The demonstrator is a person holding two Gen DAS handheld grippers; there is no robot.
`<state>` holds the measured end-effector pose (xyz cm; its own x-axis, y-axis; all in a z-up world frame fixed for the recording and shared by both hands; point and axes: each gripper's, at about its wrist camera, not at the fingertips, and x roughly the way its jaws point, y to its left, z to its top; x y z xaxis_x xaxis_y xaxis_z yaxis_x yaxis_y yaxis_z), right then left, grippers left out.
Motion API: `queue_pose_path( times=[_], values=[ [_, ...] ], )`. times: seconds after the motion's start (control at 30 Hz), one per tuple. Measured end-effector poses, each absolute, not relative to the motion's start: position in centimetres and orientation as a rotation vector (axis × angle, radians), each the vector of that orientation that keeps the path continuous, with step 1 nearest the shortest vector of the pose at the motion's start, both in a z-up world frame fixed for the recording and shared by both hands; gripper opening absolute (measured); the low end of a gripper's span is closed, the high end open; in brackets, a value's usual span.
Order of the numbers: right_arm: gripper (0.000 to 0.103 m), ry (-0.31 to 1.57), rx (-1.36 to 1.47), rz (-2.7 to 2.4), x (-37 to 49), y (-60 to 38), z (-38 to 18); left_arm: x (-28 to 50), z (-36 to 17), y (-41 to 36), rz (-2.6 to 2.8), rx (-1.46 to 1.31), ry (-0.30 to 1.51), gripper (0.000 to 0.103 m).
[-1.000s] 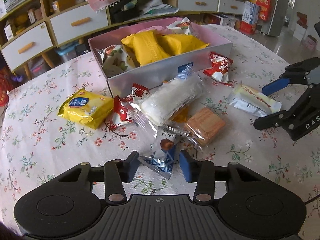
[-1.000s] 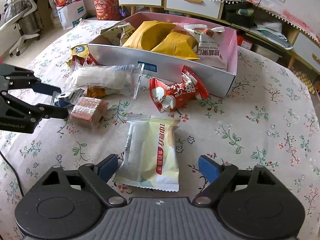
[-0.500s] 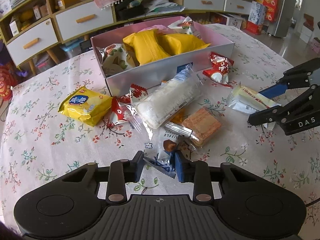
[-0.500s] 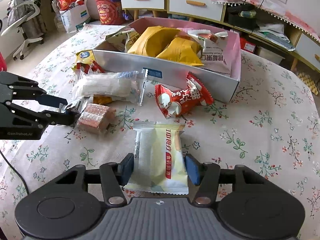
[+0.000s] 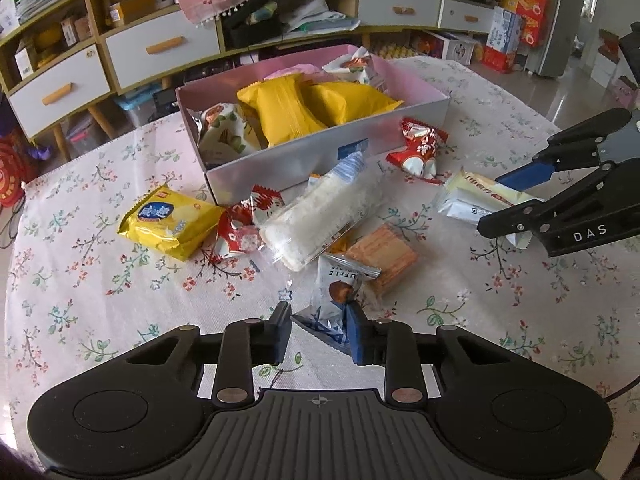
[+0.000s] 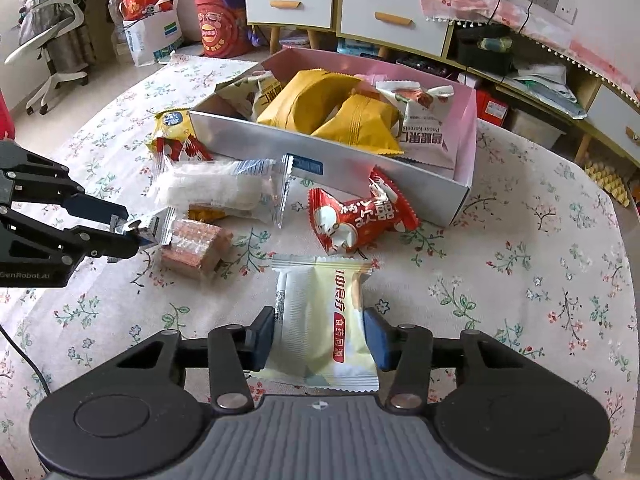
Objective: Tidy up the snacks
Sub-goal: 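Carry both snacks into the pink box and open both tools to release them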
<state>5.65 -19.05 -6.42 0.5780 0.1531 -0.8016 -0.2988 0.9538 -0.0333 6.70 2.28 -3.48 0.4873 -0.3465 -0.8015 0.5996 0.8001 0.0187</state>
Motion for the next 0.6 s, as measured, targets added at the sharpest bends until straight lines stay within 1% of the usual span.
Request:
queue_pose_path(
  times=[0.6],
  values=[
    [0.026,0.848,-0.122,0.248,6.4,-19.7,-3.7,7.2,-1.3,2.0,-0.570,0.276,0.829,0.026]
  ],
)
